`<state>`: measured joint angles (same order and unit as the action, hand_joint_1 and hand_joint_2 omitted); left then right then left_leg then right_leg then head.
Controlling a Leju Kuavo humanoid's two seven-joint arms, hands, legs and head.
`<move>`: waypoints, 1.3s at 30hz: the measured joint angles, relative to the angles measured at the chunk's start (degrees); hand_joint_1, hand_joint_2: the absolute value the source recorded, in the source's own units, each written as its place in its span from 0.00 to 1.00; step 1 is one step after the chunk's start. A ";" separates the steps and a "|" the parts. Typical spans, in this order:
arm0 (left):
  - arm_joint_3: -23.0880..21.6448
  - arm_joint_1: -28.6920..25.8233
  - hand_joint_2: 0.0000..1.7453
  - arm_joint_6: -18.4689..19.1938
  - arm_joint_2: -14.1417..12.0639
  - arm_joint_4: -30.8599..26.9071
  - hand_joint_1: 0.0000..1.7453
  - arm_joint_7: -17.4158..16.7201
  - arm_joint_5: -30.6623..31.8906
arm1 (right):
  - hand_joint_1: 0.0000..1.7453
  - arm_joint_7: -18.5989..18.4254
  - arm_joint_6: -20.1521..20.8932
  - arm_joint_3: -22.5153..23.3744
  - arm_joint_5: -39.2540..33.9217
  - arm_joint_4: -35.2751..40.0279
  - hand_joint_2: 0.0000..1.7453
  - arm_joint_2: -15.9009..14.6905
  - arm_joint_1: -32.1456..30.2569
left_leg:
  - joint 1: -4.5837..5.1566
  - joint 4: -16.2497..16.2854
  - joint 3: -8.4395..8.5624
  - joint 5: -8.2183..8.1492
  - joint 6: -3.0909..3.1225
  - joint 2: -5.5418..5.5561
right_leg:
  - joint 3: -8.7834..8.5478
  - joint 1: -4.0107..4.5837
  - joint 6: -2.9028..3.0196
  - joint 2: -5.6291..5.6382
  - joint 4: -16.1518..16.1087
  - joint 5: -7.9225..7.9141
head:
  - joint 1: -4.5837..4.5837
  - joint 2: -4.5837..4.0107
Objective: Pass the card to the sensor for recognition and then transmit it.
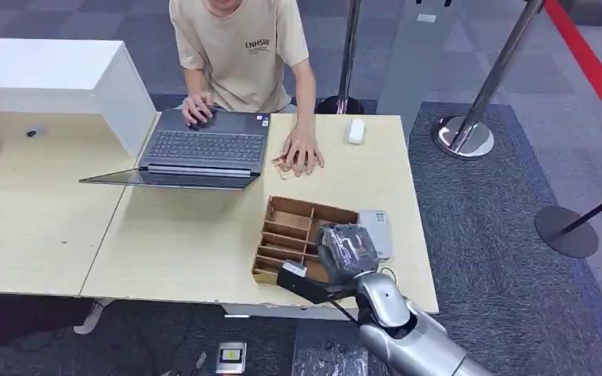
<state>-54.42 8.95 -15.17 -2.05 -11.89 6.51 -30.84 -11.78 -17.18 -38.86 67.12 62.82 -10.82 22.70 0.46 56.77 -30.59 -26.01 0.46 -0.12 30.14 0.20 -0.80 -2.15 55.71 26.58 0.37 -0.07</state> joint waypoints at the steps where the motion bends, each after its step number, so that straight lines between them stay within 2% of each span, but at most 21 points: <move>1: 0.00 0.02 0.00 0.00 0.00 0.00 0.00 0.00 0.00 | 1.00 0.00 -0.02 0.00 -0.13 0.00 1.00 0.02 0.02 | 0.00 0.00 0.00 0.00 0.00 0.00 | 0.00 0.00 0.00 0.00 0.00 0.00 | 0.00 0.00; 22: -0.07 0.27 0.00 -0.79 0.42 -0.02 0.00 -0.35 0.39 | 1.00 0.72 -1.18 -0.59 -0.44 -0.57 1.00 0.02 0.06 | 0.00 0.00 -0.01 0.00 0.00 0.00 | 0.01 0.00 0.00 0.00 0.00 0.00 | 0.00 0.00; 30: -0.07 0.28 0.00 -0.79 0.50 -0.02 0.00 -0.37 0.50 | 1.00 1.12 -3.93 -0.70 0.66 -0.85 1.00 0.04 0.16 | 0.00 0.00 -0.02 0.00 0.00 0.01 | 0.01 0.00 0.00 0.00 0.00 0.00 | 0.00 0.00; 39: -0.07 0.31 0.00 -1.18 0.63 -0.02 0.00 -0.72 1.03 | 1.00 2.05 -3.96 -0.70 1.51 1.20 1.00 0.11 2.53 | 0.00 0.00 -0.03 0.00 0.00 0.00 | 0.02 0.00 0.00 0.00 0.00 0.00 | -0.02 0.00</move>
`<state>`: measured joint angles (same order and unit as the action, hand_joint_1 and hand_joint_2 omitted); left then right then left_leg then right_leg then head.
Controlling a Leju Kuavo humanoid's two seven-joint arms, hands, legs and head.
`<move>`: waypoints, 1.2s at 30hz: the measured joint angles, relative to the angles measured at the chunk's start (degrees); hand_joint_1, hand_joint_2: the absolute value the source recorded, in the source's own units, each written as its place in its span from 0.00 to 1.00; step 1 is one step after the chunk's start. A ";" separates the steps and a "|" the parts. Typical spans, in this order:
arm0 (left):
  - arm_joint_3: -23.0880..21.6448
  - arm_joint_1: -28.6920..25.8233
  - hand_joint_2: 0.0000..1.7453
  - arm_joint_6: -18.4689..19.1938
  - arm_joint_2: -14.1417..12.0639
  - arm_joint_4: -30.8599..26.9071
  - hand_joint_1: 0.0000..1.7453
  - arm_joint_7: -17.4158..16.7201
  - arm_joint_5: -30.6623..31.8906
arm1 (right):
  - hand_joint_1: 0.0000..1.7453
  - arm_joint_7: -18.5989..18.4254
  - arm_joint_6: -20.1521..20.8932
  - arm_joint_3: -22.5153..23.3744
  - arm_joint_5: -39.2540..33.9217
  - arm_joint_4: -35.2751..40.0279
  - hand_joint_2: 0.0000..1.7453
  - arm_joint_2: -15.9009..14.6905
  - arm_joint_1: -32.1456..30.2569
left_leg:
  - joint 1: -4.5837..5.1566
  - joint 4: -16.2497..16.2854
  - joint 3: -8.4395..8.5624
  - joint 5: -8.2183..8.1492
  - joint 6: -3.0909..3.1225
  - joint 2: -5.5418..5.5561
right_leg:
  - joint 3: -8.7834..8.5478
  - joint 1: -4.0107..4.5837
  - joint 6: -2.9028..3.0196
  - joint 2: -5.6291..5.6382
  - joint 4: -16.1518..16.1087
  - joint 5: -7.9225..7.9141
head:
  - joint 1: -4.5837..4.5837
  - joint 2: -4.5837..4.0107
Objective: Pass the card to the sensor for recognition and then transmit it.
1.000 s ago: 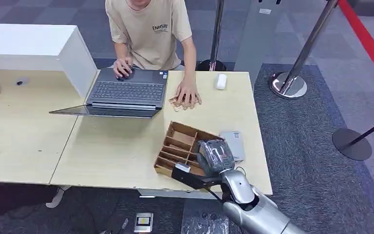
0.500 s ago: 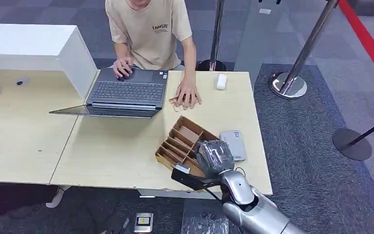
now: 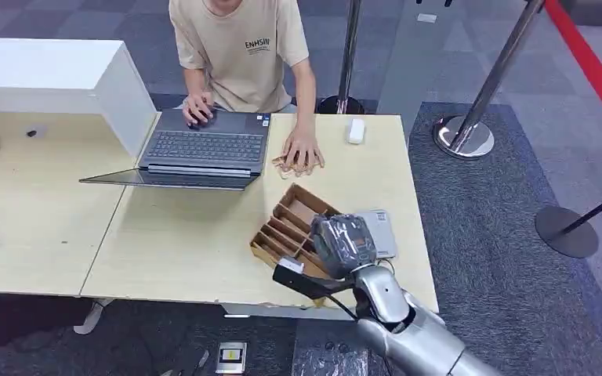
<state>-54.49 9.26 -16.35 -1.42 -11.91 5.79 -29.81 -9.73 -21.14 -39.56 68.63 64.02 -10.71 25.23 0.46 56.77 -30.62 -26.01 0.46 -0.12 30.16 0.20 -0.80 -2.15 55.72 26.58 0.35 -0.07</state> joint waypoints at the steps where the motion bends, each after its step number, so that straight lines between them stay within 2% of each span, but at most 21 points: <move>1: 0.00 0.02 0.00 -0.31 0.11 0.00 0.00 -0.17 0.02 | 1.00 0.00 0.18 0.00 0.11 0.33 1.00 0.02 0.46 | 0.00 0.00 0.00 0.00 0.00 0.00 | 0.00 0.00 0.00 0.00 0.00 0.00 | 0.02 0.00; 14: 0.00 0.14 0.00 -0.79 1.14 -0.02 0.00 -0.74 0.48 | 1.00 1.66 2.82 -0.11 -0.98 3.43 1.00 0.00 5.52 | 0.00 0.00 -0.01 0.00 0.00 0.00 | 0.01 0.00 0.00 0.00 0.00 0.00 | 0.00 0.00; 19: 0.00 0.17 0.00 -0.79 1.40 -0.02 0.00 -0.81 0.87 | 1.00 3.12 4.63 -0.33 -4.21 4.70 1.00 -0.04 8.87 | 0.00 0.00 -0.01 0.00 0.00 -0.01 | 0.02 0.00 0.00 0.00 0.00 0.00 | 0.00 0.00; 27: -0.02 0.65 0.00 -0.81 2.08 -0.02 0.00 -0.94 1.53 | 1.00 5.86 4.81 -0.26 -9.75 4.39 1.00 -0.17 16.18 | 0.01 0.00 -0.02 0.00 0.00 -0.02 | 0.02 -0.01 0.00 0.00 0.00 -0.01 | 0.02 0.00; 36: -0.11 0.79 0.00 -0.83 2.27 -0.02 0.00 -0.94 1.55 | 1.00 6.01 4.64 -0.31 -10.05 3.50 1.00 -0.17 17.51 | 0.01 0.00 -0.03 -0.01 0.00 -0.01 | 0.03 0.00 0.00 0.00 0.00 0.00 | 0.02 0.00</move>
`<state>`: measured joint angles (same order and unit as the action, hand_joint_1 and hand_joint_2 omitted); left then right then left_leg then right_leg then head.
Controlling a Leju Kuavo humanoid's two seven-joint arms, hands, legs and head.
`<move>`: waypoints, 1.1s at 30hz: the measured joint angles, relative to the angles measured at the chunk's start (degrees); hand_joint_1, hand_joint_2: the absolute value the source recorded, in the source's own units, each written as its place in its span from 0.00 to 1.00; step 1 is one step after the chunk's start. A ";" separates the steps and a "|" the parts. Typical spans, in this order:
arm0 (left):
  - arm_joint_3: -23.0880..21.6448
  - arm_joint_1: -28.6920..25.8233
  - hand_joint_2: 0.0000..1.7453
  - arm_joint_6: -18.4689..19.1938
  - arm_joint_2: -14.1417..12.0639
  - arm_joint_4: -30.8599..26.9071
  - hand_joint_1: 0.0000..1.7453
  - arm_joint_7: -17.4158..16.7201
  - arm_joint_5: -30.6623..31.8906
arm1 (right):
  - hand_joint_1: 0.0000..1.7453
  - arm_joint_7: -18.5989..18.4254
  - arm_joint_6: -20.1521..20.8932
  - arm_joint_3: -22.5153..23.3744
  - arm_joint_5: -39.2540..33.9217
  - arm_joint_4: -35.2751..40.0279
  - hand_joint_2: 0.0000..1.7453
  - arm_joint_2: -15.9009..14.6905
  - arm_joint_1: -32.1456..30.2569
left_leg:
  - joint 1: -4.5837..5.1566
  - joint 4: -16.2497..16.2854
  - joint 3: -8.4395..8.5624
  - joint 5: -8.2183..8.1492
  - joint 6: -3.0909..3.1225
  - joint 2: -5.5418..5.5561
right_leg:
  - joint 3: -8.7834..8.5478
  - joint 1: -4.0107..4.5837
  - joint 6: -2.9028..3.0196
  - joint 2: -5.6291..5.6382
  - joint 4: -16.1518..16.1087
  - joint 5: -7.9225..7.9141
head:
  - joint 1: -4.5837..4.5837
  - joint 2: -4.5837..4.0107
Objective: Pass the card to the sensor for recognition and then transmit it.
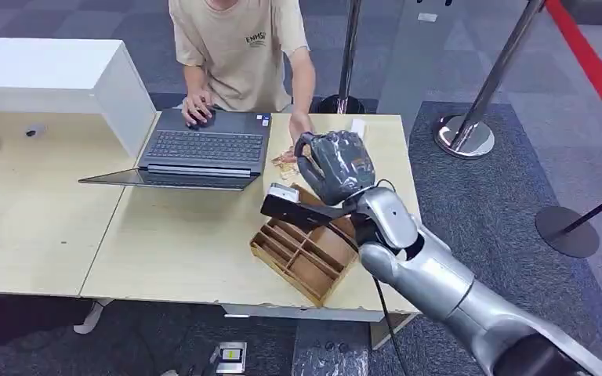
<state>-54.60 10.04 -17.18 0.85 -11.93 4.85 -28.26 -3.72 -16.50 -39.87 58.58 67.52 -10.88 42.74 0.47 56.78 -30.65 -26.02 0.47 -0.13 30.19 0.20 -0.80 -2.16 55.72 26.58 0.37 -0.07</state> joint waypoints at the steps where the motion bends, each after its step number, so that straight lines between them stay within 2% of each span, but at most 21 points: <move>1: -0.07 0.02 0.00 0.00 0.00 0.00 0.00 0.00 0.00 | 1.00 0.00 0.00 0.00 -0.04 -0.04 1.00 0.00 0.00 | 0.00 0.00 0.00 0.00 0.00 0.00 | 0.00 0.00 0.00 0.00 0.00 0.00 | 0.00 0.00; 5: -0.52 0.16 0.00 0.00 0.11 0.00 0.00 0.00 0.55 | 1.00 1.16 -0.75 0.11 -4.12 -0.94 1.00 0.00 1.46 | 0.00 0.00 -0.01 0.00 0.00 0.00 | 0.01 0.00 0.00 0.00 0.00 0.00 | 0.02 0.00; 9: -0.85 0.46 0.00 -0.09 0.48 -0.02 0.00 -0.02 1.18 | 1.00 3.76 -3.10 0.63 -8.30 -5.65 1.00 0.35 5.92 | 0.00 0.00 -0.02 0.01 0.00 0.00 | -0.01 0.00 -0.01 -0.01 0.00 -0.01 | 0.02 0.00; 15: -0.92 0.66 0.00 -0.46 1.05 -0.04 0.00 0.02 1.44 | 1.00 5.46 -6.58 0.72 -8.63 -14.40 1.00 2.21 9.16 | 0.00 0.00 -0.04 0.01 0.00 0.04 | 0.00 0.00 -0.03 -0.01 0.00 -0.03 | 0.00 0.00; 26: -0.92 0.66 0.00 -0.04 1.25 -0.04 0.00 0.18 1.73 | 1.00 6.27 -7.59 0.94 -10.97 -22.32 1.00 4.81 9.82 | -0.01 0.00 -0.06 0.00 0.00 0.06 | 0.03 0.01 -0.03 -0.01 0.00 -0.01 | 0.02 0.00; 27: -0.92 0.61 0.00 0.74 1.12 -0.02 0.00 0.72 1.92 | 0.67 6.25 -7.48 0.94 -11.10 -22.60 1.00 5.03 9.79 | -0.01 0.00 -0.06 0.00 0.00 0.05 | 0.03 0.01 -0.03 -0.01 0.00 -0.01 | 0.00 0.00; 28: -0.92 0.56 0.00 1.47 0.81 -0.02 0.00 1.38 2.03 | 0.00 6.14 -7.41 0.92 -11.10 -22.78 1.00 5.31 9.69 | -0.01 0.00 -0.06 0.00 0.00 0.05 | 0.03 0.01 -0.03 -0.01 0.00 -0.01 | 0.02 0.00; 29: -0.94 0.49 0.00 2.10 0.57 -0.02 0.00 1.88 2.10 | 0.00 5.90 -7.30 0.92 -11.15 -22.84 1.00 5.55 9.57 | -0.02 0.00 -0.06 0.00 0.00 0.05 | 0.03 0.02 -0.03 0.00 0.00 -0.01 | 0.00 0.00; 30: -0.96 0.40 0.00 2.49 0.20 -0.02 0.00 2.32 2.23 | 0.00 5.71 -7.13 0.92 -11.36 -22.89 0.00 5.86 9.40 | -0.02 0.00 -0.05 0.00 0.00 0.05 | 0.04 0.02 -0.03 0.00 0.00 -0.01 | 0.00 0.00; 33: -0.96 0.22 0.00 3.17 -0.65 0.00 0.00 2.78 2.64 | 0.00 5.35 -5.99 0.96 -14.55 -22.65 0.00 6.40 8.45 | -0.02 0.00 -0.06 0.00 0.00 0.04 | 0.04 0.02 -0.03 -0.02 0.00 -0.01 | 0.00 0.00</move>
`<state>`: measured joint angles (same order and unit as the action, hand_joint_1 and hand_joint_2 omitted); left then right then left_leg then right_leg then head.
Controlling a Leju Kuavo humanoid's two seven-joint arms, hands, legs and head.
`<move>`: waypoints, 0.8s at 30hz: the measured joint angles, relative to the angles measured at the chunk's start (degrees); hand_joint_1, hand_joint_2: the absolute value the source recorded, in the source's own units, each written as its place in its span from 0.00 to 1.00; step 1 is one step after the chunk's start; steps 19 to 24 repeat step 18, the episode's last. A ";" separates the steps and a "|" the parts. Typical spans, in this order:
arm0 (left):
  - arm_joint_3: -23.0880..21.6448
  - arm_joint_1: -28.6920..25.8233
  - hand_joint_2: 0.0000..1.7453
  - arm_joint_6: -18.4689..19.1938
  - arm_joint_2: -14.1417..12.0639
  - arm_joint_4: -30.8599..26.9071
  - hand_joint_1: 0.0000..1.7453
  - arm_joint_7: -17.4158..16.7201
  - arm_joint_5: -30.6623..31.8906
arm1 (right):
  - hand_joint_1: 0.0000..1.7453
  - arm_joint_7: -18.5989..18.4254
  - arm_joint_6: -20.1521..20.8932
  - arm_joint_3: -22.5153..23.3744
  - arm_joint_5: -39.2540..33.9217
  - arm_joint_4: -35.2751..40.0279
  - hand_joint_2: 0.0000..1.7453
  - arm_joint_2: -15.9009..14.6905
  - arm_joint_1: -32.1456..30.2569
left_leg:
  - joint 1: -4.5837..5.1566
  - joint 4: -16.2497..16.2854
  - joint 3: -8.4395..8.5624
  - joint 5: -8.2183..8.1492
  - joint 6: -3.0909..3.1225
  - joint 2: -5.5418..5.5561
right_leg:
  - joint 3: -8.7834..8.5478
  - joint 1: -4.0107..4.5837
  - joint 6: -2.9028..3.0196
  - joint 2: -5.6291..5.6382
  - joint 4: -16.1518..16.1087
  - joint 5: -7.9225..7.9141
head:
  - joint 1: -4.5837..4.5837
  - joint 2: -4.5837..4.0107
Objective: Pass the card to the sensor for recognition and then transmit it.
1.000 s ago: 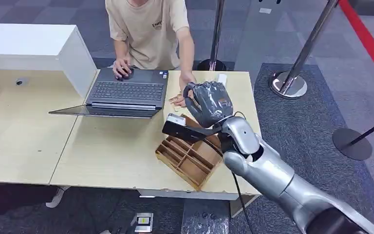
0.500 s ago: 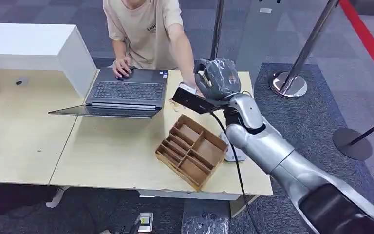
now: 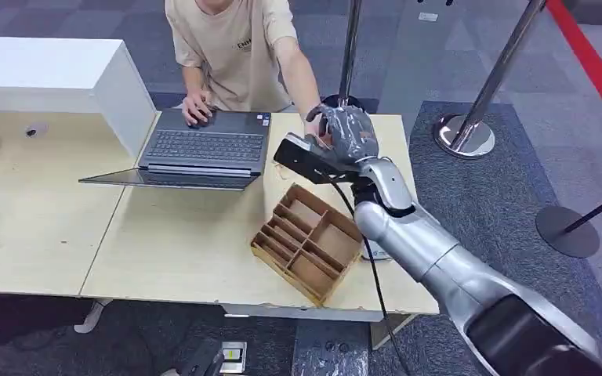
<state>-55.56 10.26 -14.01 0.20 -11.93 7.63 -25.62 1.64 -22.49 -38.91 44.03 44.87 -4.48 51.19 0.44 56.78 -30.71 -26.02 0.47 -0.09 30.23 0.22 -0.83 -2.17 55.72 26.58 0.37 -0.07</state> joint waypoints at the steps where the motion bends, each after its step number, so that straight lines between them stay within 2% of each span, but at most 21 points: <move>1: 0.00 0.00 0.00 0.02 -0.18 0.00 0.00 0.02 0.07 | 0.00 0.29 0.04 0.09 -1.48 0.29 0.00 0.04 -0.42 | 0.00 0.00 0.00 0.00 0.00 0.01 | 0.00 0.00 0.00 0.00 0.00 0.00 | 0.00 0.00; 8: 0.00 0.06 0.00 1.66 -1.90 0.00 0.00 0.87 0.24 | 0.00 2.60 -1.70 3.52 -20.06 7.97 0.00 1.72 -6.14 | -0.01 0.00 0.00 -0.01 0.00 0.01 | 0.00 0.00 0.02 0.01 0.00 0.02 | 0.00 0.00; 10: 0.00 0.01 0.00 1.71 -2.45 0.00 0.00 1.22 0.31 | 0.00 2.58 -2.32 4.44 -22.55 11.16 0.00 2.12 -8.53 | -0.01 0.00 0.00 -0.01 0.00 0.02 | 0.01 0.01 0.04 0.01 0.00 0.03 | -0.02 0.00; 13: 0.00 -0.17 0.00 1.51 -3.00 0.00 0.00 1.46 0.22 | 0.00 3.23 -5.07 6.21 -28.92 17.08 0.00 2.27 -12.66 | -0.02 0.00 0.00 -0.01 -0.01 0.02 | 0.00 0.02 0.03 -0.01 0.00 0.05 | 0.02 0.00; 18: 0.00 -0.78 0.00 0.30 -3.37 0.00 0.00 1.42 -0.22 | 0.00 5.10 -6.16 8.79 -33.80 25.21 0.00 2.12 -18.35 | -0.02 0.00 0.01 -0.03 -0.02 0.00 | 0.01 0.01 0.03 0.02 -0.02 0.05 | 0.00 0.00; 24: 0.00 -0.78 0.00 0.30 -3.37 0.00 0.00 1.42 -0.22 | 0.00 5.10 -6.16 8.79 -33.80 25.21 0.00 2.12 -18.35 | -0.02 0.00 0.01 -0.03 -0.02 0.00 | 0.01 0.01 0.03 0.02 -0.02 0.05 | 0.00 0.00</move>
